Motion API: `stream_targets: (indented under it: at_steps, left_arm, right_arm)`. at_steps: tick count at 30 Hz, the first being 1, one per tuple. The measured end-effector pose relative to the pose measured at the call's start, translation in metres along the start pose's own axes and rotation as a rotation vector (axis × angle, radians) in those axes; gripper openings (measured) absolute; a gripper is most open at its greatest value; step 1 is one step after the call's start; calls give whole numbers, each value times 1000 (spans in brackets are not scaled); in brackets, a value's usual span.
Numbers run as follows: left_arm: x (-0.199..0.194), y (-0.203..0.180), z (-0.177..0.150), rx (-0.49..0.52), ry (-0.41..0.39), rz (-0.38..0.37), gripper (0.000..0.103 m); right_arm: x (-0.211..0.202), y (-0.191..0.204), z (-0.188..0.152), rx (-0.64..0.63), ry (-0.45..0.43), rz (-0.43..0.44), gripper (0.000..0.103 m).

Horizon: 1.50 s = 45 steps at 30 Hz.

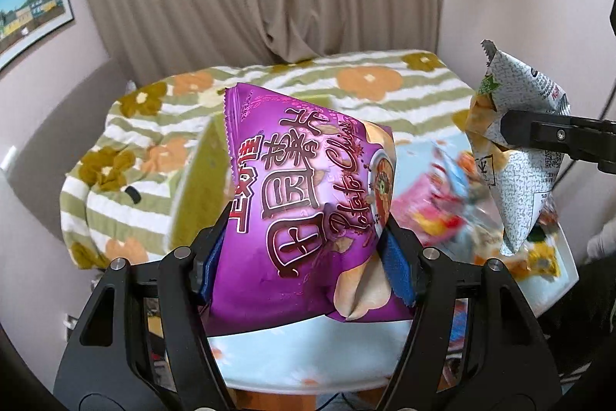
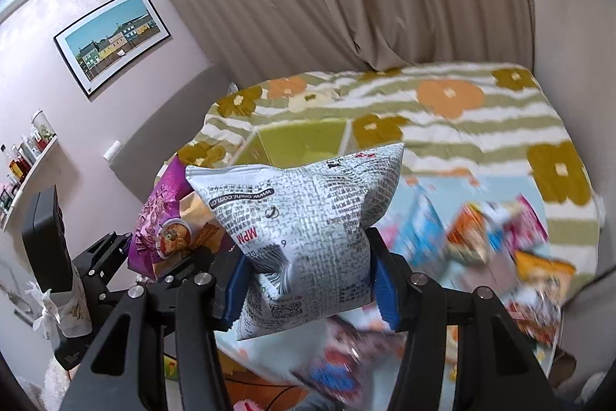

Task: Organize snacks
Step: 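Grasp the purple chip bag with left tool while right grasps the white printed bag, then carry both bags over the green box and open both tools to drop them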

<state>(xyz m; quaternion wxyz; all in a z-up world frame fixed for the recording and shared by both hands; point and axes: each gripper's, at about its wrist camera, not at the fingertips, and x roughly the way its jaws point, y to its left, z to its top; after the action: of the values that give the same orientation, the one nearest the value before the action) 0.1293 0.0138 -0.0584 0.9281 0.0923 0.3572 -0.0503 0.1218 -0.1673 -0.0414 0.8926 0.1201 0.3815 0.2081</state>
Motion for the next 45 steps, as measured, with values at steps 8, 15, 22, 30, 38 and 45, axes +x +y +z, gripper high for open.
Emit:
stream_targets:
  at_steps: [8, 15, 22, 30, 38, 45]
  left_arm:
    - [61, 85, 50, -35, 5, -48, 65]
    - [145, 133, 80, -34, 77, -128, 65]
    - [231, 143, 87, -43, 197, -183, 65]
    - [291, 131, 77, -36, 291, -170, 99]
    - [280, 135, 66, -12, 301, -118, 101]
    - [260, 149, 61, -80, 303, -106, 101]
  right_arm:
    - [68, 51, 56, -7, -30, -39, 51]
    - [141, 73, 102, 35, -1, -118, 51]
    - [200, 59, 116, 109, 62, -206, 51]
    - [236, 44, 117, 127, 130, -253, 51]
    - [252, 33, 115, 113, 174, -227, 51]
    - [270, 38, 123, 28, 203, -224, 52]
